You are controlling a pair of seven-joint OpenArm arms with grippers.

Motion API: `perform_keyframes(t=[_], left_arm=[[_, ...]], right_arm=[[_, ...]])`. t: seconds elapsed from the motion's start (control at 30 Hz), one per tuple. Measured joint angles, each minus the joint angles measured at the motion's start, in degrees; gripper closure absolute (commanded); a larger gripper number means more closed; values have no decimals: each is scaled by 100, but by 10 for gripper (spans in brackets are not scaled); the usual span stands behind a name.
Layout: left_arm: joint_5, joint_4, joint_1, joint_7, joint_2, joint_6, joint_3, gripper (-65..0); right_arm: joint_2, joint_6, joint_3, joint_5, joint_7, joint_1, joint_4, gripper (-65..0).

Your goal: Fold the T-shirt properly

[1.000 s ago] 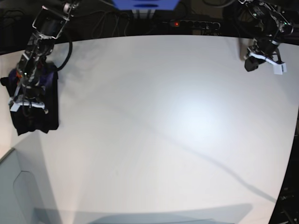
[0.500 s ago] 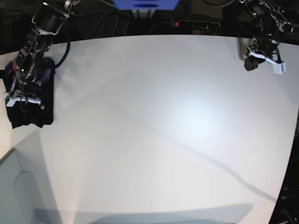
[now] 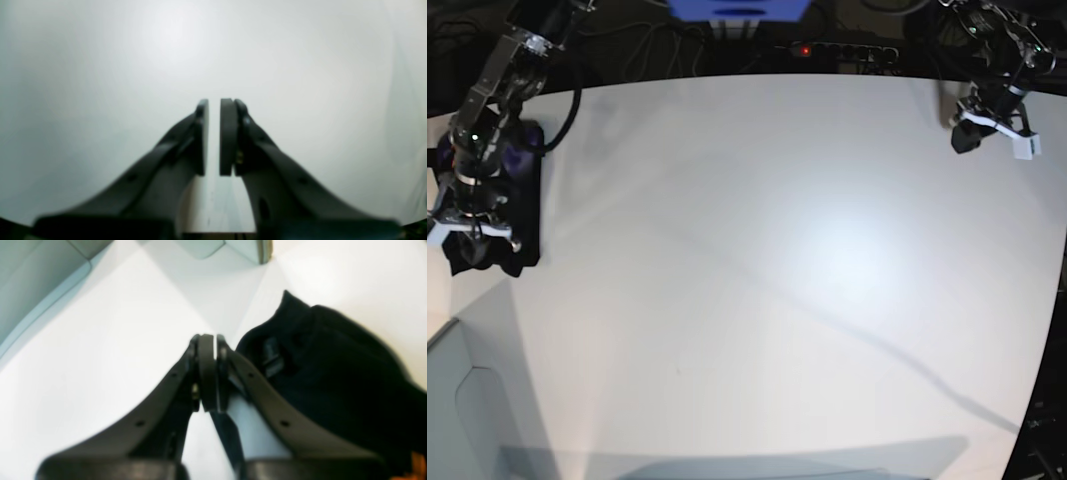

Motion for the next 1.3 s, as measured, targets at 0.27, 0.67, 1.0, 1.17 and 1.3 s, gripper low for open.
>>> perform_keyframes(t=[0.27,0.67,1.0,1.17,1.3], left_arm=[[0,1021,133,-2,170,-7,-516,-63],[-50,2118,970,9,651,-46,-601,-63],[-4,2118,1825,17,1038,-46,-319,-63],[133,2109,2232,-575,1027,-33,435,-62],[848,2096,2570,-1425,1021,-7,1338,-62]], right_arm=[[0,20,400,63,13,-946,566,0],[-437,1480,1224,2,13,-2426,551,0],[-656,2085,1335,24,35,-3226,-127,0],[-415,2103,1132,13,92,-3281,-892,0],[-109,2103,706,7,103,-3381,-1327,0]])
